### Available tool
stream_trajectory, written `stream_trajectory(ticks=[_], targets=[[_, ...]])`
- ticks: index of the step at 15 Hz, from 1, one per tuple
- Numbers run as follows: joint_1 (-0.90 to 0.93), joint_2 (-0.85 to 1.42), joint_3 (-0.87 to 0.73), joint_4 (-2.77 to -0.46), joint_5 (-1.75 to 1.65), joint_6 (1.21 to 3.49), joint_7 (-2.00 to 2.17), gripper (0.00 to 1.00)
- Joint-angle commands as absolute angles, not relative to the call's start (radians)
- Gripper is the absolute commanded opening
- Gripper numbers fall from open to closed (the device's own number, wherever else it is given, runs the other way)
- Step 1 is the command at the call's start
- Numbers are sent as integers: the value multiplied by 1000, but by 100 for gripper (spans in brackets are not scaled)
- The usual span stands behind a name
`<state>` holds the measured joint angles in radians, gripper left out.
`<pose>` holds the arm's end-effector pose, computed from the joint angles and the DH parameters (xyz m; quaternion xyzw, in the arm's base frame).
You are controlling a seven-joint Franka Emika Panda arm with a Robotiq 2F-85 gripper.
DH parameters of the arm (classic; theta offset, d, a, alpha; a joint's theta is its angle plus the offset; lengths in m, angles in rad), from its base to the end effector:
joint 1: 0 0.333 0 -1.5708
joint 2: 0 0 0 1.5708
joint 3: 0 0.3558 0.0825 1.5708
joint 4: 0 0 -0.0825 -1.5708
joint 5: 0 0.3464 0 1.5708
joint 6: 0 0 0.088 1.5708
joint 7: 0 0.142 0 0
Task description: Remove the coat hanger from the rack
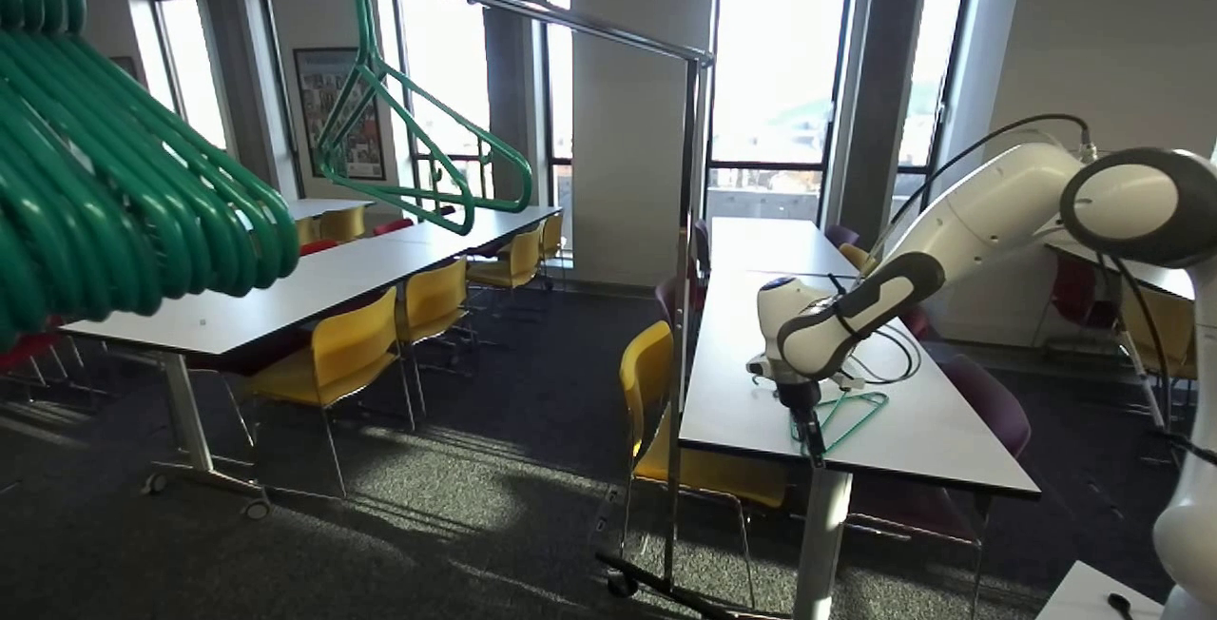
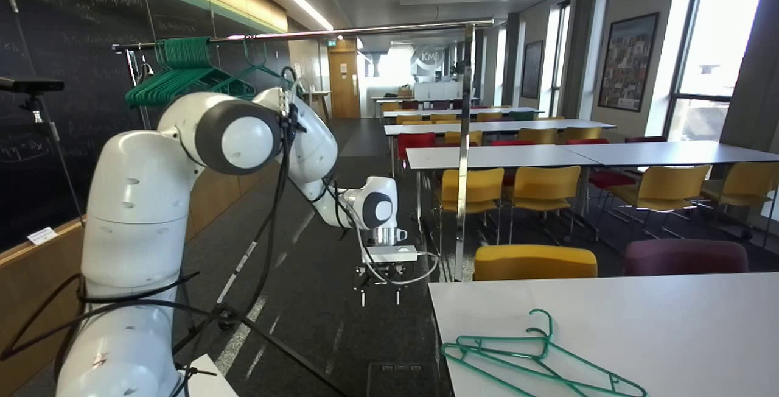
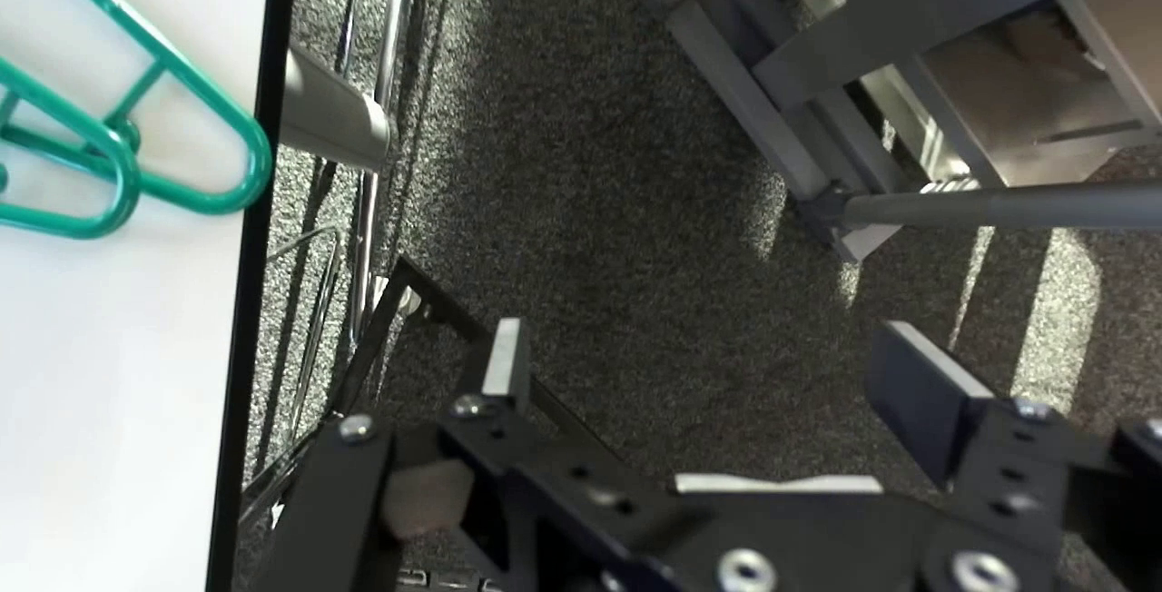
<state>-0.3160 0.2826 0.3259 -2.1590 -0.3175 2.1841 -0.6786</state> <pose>0.5168 -0.0176 0.2879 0.8917 0.4316 -0.1329 0.0308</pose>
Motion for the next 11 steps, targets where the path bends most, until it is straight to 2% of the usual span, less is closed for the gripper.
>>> stream_trajectory(ticks=[1,3,6,7,11], targets=[[-169,88,210,-2288,-322,2112,-669,100],[-112,35,176,-2328,-343,2107,-687,100],[-58,-31,133,-2407,-457,2232,-723,100],[-43,50,125,-2325,-403,2169,-691,100],[-27,11,112,-2372,-438,2205,-699,100]])
